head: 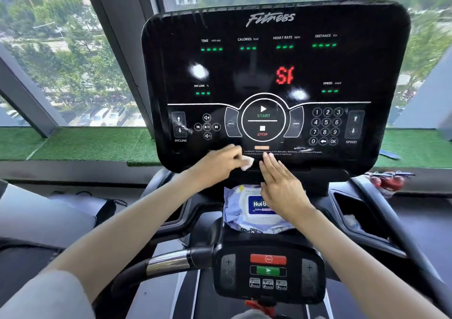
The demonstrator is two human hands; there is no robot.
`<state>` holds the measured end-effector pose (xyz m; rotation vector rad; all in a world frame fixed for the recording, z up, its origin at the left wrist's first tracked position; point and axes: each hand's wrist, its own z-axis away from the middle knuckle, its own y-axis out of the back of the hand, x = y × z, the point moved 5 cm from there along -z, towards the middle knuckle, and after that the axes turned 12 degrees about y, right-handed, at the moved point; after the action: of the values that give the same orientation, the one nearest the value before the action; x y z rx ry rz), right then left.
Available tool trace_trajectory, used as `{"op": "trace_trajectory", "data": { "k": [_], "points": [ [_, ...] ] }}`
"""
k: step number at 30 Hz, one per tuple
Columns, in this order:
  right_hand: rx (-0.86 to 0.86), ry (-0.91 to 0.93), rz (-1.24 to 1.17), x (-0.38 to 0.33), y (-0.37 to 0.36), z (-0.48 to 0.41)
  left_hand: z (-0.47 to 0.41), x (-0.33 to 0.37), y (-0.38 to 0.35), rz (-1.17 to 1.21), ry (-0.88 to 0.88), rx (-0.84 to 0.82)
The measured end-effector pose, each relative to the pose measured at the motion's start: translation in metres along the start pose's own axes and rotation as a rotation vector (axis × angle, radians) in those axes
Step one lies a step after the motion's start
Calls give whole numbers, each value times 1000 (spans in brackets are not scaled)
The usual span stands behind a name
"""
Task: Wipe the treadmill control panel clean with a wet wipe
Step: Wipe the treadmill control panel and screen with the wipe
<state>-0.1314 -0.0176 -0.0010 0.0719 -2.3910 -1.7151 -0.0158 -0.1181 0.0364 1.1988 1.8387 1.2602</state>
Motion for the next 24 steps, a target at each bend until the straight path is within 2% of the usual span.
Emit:
{"op": "trace_trajectory", "data": {
  "k": [2, 4, 5, 6, 7, 9, 10, 11, 12, 15, 16, 17, 20, 21, 22, 24],
  "points": [
    [8, -11, -18, 0, 1, 0, -12, -17, 18, 91, 199, 90],
    [17, -20, -39, -2, 2, 0, -17, -40, 38, 269, 464, 345],
    [20, -22, -48, -2, 2, 0, -17, -41, 43, 316, 526, 427],
    [21, -23, -54, -2, 3, 0, -18, -38, 41, 297, 525, 433],
    [21, -23, -57, -2, 3, 0, -20, -29, 36, 253, 456, 338],
    [19, -21, -61, -1, 4, 0, -14, -1, 17, 97, 150, 51],
    [19, -20, -63, 0, 4, 0, -12, 0, 10, 6, 26, -8],
    [19, -22, -66, 0, 3, 0, -15, -5, 13, -7, 16, 4],
    [20, -25, -69, 1, 3, 0, -22, -15, 22, 44, 120, 50],
    [20, -26, -75, 0, 1, 0, -31, -50, 51, 317, 540, 447],
    [21, -24, -77, 0, 1, 0, -30, -49, 50, 340, 585, 509],
    [23, -21, -77, -1, 0, 1, -31, -40, 47, 285, 550, 499],
    [28, -5, -64, -1, 0, 1, -23, -1, 15, 44, 94, 90],
    [27, 1, -62, 0, 0, 2, -22, -2, 12, 8, 40, 10],
    [27, 6, -61, 0, 0, 2, -27, -8, 20, 29, 84, 24],
    [36, 18, -57, 1, 0, 2, -41, -29, 47, 164, 293, 245]
  ]
}}
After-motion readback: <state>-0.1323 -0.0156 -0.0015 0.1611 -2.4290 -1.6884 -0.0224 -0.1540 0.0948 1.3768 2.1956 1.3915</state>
